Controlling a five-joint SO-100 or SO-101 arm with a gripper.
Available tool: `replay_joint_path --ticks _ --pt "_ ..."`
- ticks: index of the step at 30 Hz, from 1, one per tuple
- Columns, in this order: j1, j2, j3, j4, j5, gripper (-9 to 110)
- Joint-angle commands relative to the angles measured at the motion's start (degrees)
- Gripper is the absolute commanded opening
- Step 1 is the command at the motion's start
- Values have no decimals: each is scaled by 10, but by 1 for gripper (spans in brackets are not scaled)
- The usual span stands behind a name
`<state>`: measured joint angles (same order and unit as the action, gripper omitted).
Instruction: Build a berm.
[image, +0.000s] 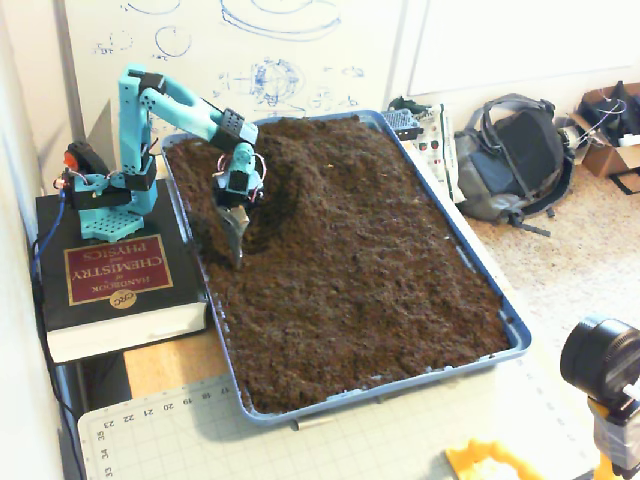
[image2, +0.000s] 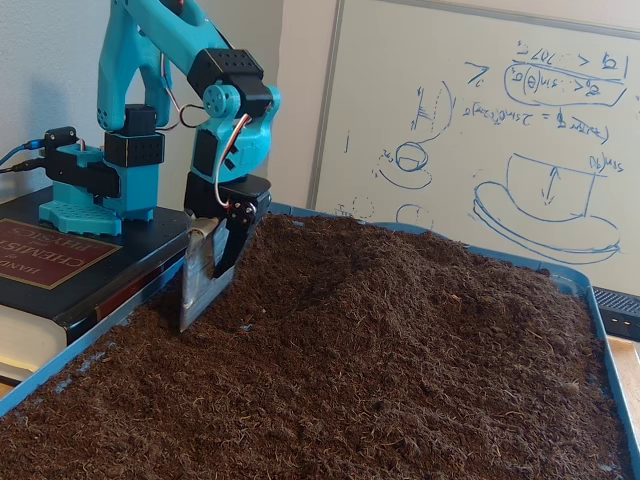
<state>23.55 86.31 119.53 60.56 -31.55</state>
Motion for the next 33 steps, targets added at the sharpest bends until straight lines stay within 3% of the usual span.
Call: replay_joint_path --ticks 1,6,17,33 --pt "7 1 -17 0 -1 0" --pt "6 -35 -17 -16 -1 0" --pt "-2 -110 -17 -190 -1 0" --pt "-50 -121 -56 -254 -2 0"
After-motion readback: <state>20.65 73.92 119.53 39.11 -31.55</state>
